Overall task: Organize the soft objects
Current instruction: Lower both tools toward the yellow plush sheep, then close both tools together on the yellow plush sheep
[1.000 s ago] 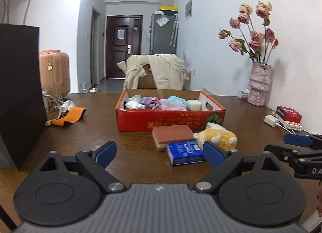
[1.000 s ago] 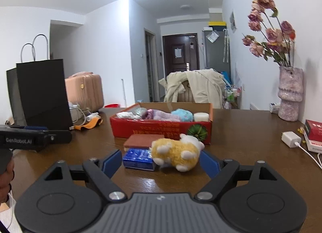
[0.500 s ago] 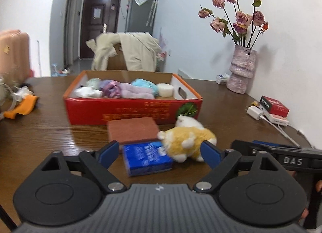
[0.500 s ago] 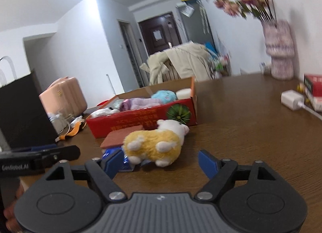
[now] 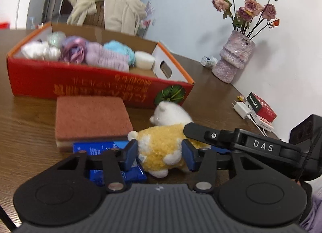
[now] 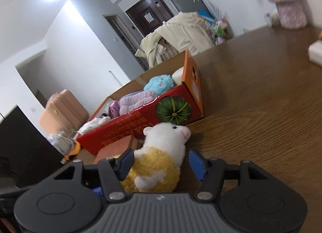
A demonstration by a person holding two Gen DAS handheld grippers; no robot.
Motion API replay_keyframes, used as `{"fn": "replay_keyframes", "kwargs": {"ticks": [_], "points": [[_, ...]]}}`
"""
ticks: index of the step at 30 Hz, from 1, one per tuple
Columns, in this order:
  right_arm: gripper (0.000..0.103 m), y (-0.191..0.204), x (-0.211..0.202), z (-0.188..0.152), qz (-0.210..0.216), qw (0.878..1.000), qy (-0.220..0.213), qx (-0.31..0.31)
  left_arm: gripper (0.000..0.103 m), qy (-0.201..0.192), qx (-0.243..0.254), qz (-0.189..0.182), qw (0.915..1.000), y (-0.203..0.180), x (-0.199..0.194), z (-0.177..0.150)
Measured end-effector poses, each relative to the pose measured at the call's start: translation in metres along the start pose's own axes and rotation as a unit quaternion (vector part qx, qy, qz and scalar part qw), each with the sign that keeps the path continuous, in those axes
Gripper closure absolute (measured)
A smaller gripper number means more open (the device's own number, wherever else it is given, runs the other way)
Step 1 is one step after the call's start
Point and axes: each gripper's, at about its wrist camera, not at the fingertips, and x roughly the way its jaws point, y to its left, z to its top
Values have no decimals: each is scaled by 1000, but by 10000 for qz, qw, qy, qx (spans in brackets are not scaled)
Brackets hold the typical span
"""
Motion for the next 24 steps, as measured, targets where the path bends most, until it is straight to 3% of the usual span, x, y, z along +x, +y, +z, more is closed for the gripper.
{"fn": "replay_keyframes", "kwargs": {"ticks": [5, 11, 24], "points": [[47, -11, 12, -3, 282, 9988, 130, 377, 57, -6, -125, -91, 9999, 7, 3, 0], [50, -8, 10, -2, 294, 9990, 65, 339, 57, -173, -5, -104, 9998, -4, -8, 4], [50, 41, -59, -10, 266, 9986, -432, -134, 57, -604, 242, -333, 9973, -29, -80, -13]]}}
